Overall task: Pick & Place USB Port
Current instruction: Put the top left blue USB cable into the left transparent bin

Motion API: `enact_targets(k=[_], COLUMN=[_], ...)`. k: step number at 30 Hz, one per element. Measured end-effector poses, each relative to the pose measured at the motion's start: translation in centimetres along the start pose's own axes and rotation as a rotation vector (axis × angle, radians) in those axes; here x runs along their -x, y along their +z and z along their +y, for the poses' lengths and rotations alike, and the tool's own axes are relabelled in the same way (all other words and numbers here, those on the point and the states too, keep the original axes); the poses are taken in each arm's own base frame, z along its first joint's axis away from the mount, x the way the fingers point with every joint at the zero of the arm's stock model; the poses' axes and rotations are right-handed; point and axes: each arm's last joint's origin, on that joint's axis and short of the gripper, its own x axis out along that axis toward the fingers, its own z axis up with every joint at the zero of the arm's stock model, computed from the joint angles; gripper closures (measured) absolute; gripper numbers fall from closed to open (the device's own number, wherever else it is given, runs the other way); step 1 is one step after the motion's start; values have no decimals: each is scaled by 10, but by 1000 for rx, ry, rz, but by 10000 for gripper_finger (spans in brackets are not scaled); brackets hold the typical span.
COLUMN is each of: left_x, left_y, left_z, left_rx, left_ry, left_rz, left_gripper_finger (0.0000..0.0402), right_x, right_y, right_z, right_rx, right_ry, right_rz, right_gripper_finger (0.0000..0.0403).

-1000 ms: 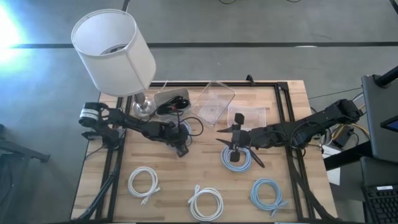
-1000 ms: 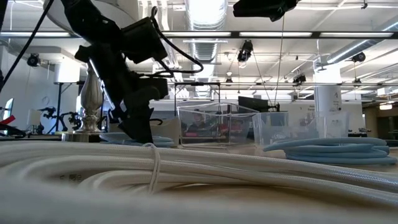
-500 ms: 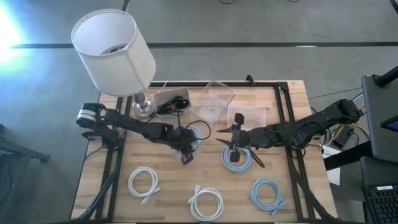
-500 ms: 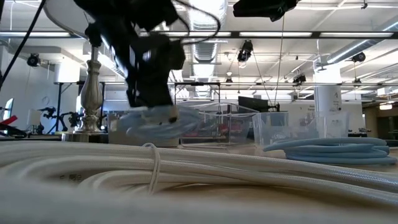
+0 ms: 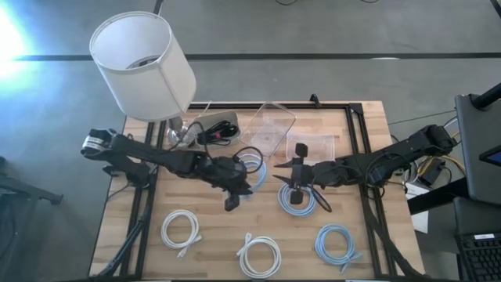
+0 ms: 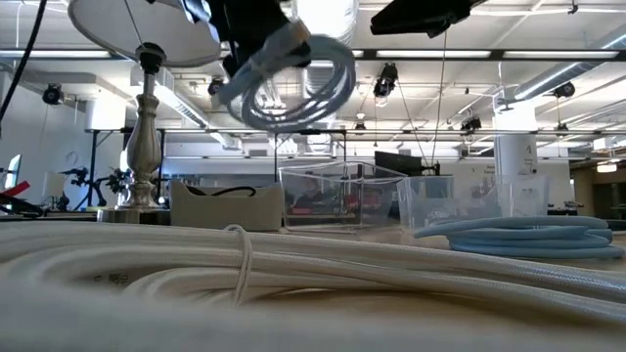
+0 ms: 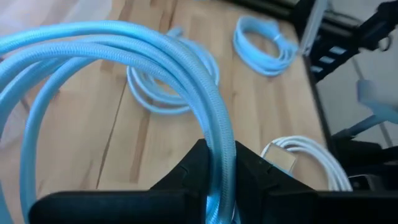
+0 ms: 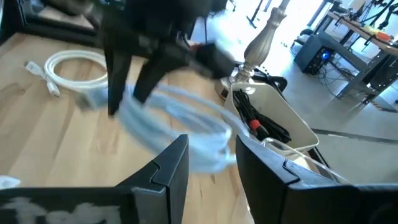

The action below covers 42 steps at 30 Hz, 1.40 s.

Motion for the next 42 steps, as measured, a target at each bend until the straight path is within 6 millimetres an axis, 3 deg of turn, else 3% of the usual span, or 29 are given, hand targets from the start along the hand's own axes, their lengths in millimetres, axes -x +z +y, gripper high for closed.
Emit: enact_targets(k=[6, 11, 21, 28, 34, 42], left_x=[15, 16, 8, -10, -23, -26], left_y=[10, 17, 33, 34, 38, 41], left_z=[0, 4, 22, 40, 59, 88], left_rx=[-60, -87, -59, -34, -20, 16], left_ry=[29, 58, 73, 70, 69, 129], left_rz=[-71, -132, -260, -264, -298, -314], left_gripper_finger=[349, 350, 349, 349, 349, 349], right_x=[0, 0, 1, 7, 8, 8], right_y=[-2, -3, -7, -10, -11, -11], right_z=[0, 0, 0, -3, -3, -3], right_rx=[12, 15, -10, -71, -81, -78], right_ry=[2, 2, 4, -4, -6, -6], right_rz=[22, 28, 88, 218, 237, 237], right_gripper_finger=[275, 275, 275, 273, 278, 276])
